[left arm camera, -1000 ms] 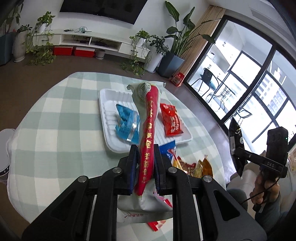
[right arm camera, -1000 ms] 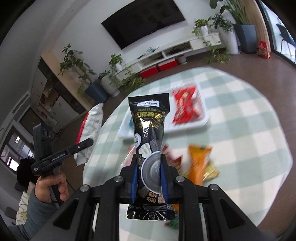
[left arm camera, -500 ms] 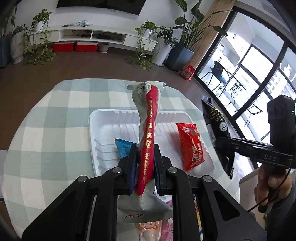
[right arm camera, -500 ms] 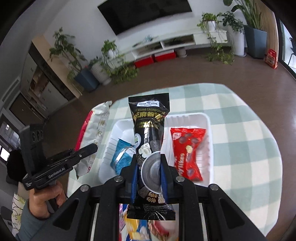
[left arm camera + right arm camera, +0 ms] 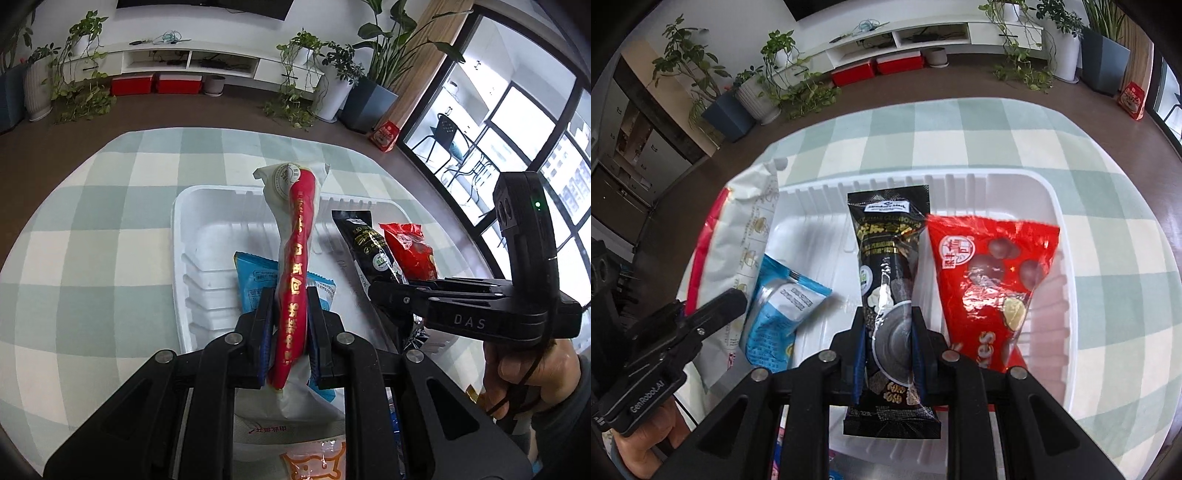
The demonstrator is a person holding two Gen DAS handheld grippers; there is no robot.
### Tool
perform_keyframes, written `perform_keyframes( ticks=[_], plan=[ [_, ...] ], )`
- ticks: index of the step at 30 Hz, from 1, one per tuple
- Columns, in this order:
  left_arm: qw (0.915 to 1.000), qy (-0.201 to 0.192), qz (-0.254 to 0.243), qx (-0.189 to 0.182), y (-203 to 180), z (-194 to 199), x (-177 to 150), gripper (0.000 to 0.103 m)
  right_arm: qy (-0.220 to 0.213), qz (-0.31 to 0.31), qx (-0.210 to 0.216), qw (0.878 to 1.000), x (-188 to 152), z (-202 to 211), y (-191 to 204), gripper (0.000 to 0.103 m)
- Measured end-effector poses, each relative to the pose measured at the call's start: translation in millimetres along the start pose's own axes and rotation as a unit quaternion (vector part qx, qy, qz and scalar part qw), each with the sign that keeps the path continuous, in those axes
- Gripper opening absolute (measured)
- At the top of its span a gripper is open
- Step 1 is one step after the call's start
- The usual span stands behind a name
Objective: Organize snacks
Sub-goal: 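Carry white bag in left gripper and black bag in right gripper into tray, then open both grippers to release the bags inside the tray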
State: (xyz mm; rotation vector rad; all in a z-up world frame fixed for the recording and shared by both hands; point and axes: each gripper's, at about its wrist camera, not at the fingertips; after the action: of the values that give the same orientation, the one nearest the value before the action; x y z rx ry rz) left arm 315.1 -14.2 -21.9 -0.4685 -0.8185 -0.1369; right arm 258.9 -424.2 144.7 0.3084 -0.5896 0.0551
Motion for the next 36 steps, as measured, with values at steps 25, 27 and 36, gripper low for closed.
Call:
perform_keyframes(
  ticks=[25,27,36],
  plan=[
    [0.9994,0.020,-0.020,0.020,-5,-25,-5,0.018,-0.007,0.015,-0.022,1.000,-6,-10,13,0.029],
    [0.9988,0.017,-0.033,0.031,-10,-24,-5,0.037,-0.008,0.018,-0.023,1.000,-6,-9,15,0.034],
    [0.9990,-0.010,-0.040,0.017,-18,-10,1,0.075,-0.029,0.016,-0.021,0.999,1,6,18,0.052]
  ],
)
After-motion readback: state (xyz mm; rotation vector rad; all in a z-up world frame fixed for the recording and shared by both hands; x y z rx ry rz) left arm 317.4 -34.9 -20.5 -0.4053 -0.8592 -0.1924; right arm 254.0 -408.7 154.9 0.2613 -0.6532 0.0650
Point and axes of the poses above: each gripper's, at about its wrist camera, not at the fingertips, and z roughly against the way its jaws point, y to its left, x to its top, and after that the axes turned 13 degrees about -y, right-handed
